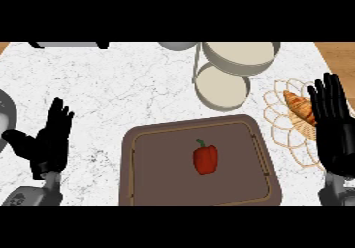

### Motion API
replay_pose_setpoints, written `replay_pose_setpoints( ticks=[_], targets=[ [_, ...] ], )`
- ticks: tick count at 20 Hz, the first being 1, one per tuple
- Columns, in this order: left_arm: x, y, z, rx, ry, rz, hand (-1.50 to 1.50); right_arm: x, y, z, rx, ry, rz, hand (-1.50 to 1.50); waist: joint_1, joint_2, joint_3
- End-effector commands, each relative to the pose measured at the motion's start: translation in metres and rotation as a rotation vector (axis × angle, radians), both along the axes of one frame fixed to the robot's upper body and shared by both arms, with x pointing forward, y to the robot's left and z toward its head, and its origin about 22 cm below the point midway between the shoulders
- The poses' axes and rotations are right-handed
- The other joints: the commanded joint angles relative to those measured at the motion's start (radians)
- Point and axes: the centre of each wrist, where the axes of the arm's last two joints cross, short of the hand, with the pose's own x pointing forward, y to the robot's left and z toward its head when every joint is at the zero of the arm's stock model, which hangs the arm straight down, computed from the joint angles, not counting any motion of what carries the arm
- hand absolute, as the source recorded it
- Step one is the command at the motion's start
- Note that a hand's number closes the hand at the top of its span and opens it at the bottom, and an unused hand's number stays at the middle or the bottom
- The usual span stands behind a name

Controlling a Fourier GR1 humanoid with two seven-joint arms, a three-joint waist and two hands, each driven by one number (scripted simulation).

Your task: Pick the bell pepper from the tray and place it in the tiered basket

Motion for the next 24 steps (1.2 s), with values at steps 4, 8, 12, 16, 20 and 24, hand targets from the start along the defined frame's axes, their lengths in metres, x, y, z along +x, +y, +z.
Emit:
replay_pose_setpoints(
  ticks=[4, 8, 12, 16, 20, 24],
  targets=[
    [0.014, -0.038, 0.021, 0.143, -0.168, -0.167, 0.00, 0.024, 0.010, 0.034, 0.196, -0.121, 0.312, 1.50, 0.024, 0.014, 0.041],
    [0.020, -0.060, 0.035, 0.188, -0.205, -0.303, 0.00, 0.040, -0.019, 0.014, 0.021, 0.069, 0.103, 1.50, 0.032, 0.025, 0.037],
    [0.016, -0.068, 0.028, 0.191, -0.190, -0.305, 0.00, 0.030, 0.033, -0.021, 0.576, 0.096, 0.637, -1.50, 0.035, 0.019, 0.044],
    [0.013, -0.075, 0.023, 0.192, -0.165, -0.302, 0.00, 0.015, -0.014, -0.018, 0.464, 0.013, 0.807, -1.50, 0.011, 0.012, 0.039],
    [0.018, -0.068, 0.026, 0.212, -0.170, -0.278, 0.00, 0.008, -0.070, 0.028, 0.125, 0.032, 0.823, -1.50, 0.001, 0.008, 0.038],
    [0.013, -0.073, 0.021, 0.193, -0.176, -0.274, 0.00, 0.007, -0.076, 0.090, -0.352, 0.068, 0.840, -1.50, -0.008, 0.001, 0.035]
  ],
)
